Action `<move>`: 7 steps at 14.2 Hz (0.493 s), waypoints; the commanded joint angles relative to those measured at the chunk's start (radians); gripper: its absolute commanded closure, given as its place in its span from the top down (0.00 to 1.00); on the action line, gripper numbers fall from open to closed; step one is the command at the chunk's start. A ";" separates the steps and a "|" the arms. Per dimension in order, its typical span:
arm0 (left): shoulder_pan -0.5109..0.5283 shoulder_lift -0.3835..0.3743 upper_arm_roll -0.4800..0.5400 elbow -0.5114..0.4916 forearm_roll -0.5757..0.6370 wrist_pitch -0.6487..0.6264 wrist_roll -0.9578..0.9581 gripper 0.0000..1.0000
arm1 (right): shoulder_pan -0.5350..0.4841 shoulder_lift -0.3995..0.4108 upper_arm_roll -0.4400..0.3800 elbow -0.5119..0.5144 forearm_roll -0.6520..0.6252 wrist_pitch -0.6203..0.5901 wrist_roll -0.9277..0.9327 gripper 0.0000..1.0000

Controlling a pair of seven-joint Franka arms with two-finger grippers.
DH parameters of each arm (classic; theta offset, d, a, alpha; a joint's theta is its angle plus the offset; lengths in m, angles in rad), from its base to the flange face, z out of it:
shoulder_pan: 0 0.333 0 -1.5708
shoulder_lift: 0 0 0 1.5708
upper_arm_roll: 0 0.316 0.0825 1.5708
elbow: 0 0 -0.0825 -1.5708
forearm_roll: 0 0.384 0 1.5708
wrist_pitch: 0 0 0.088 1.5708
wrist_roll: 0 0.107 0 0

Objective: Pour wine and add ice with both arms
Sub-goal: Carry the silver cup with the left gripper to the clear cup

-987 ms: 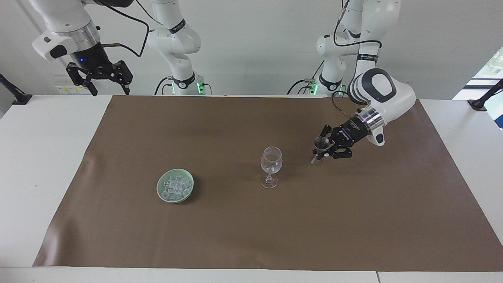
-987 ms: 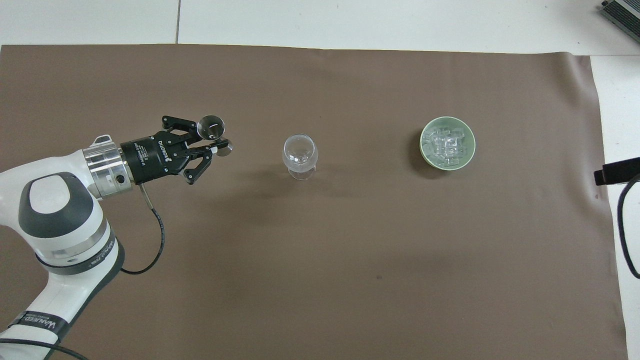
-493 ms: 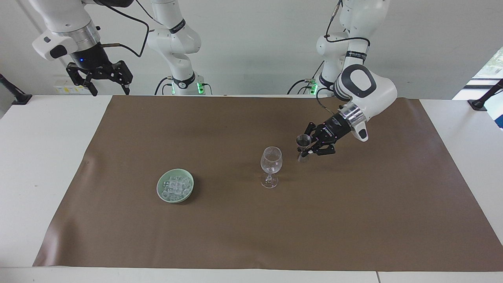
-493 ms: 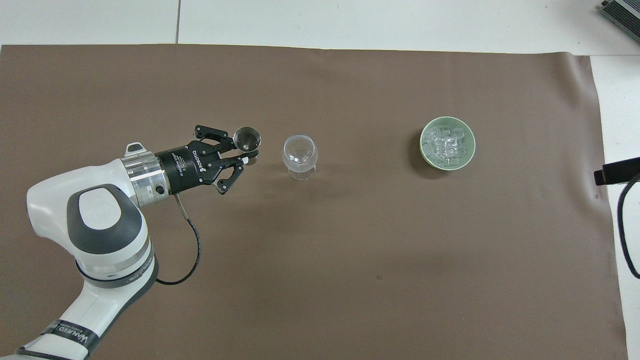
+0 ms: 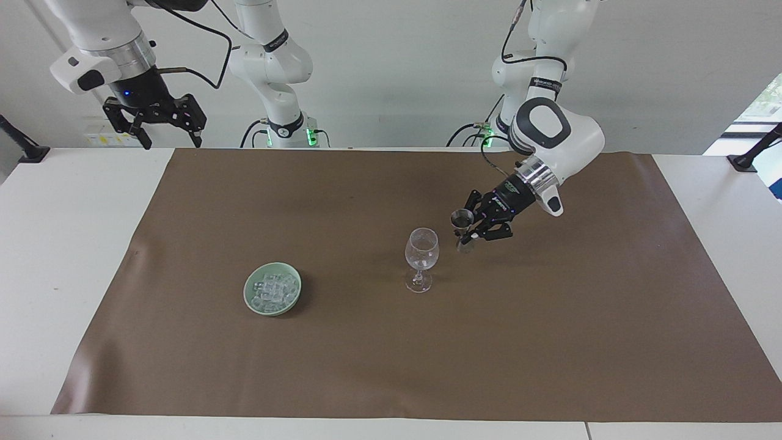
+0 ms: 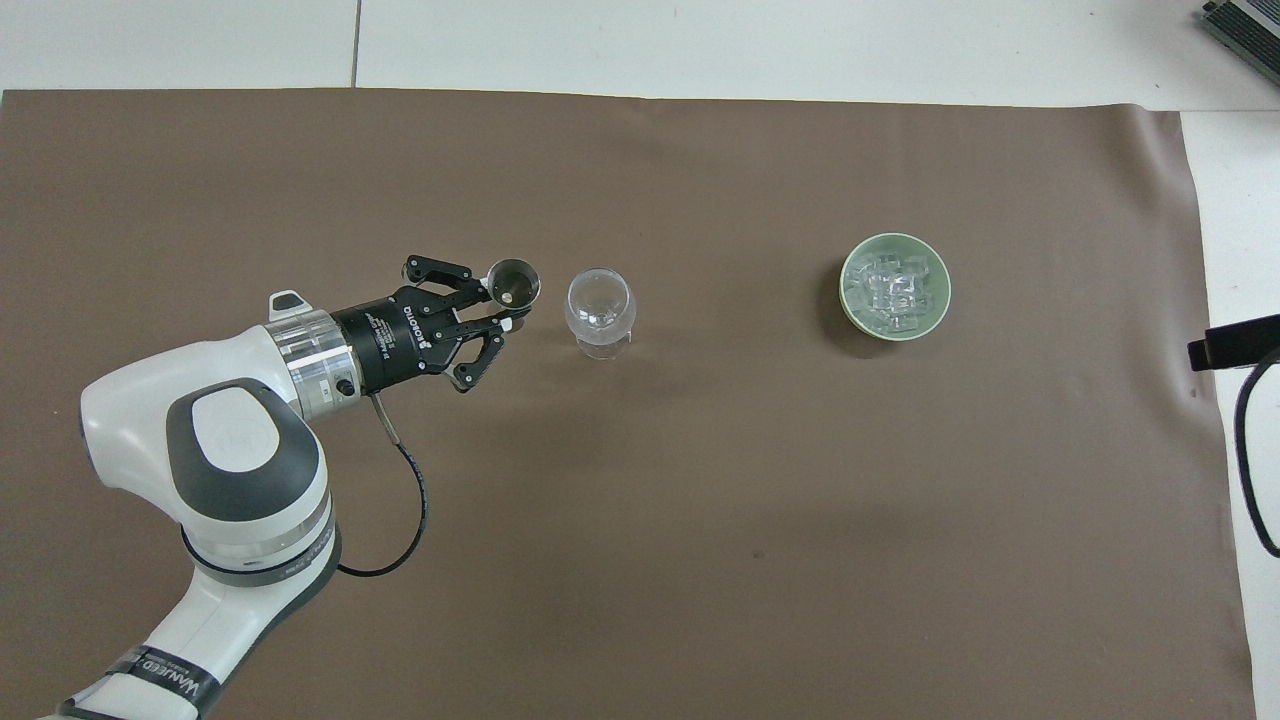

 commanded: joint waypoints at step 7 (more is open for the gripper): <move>-0.014 0.009 -0.045 0.032 0.012 0.117 -0.042 0.00 | 0.000 -0.012 0.000 -0.006 0.003 0.004 0.012 1.00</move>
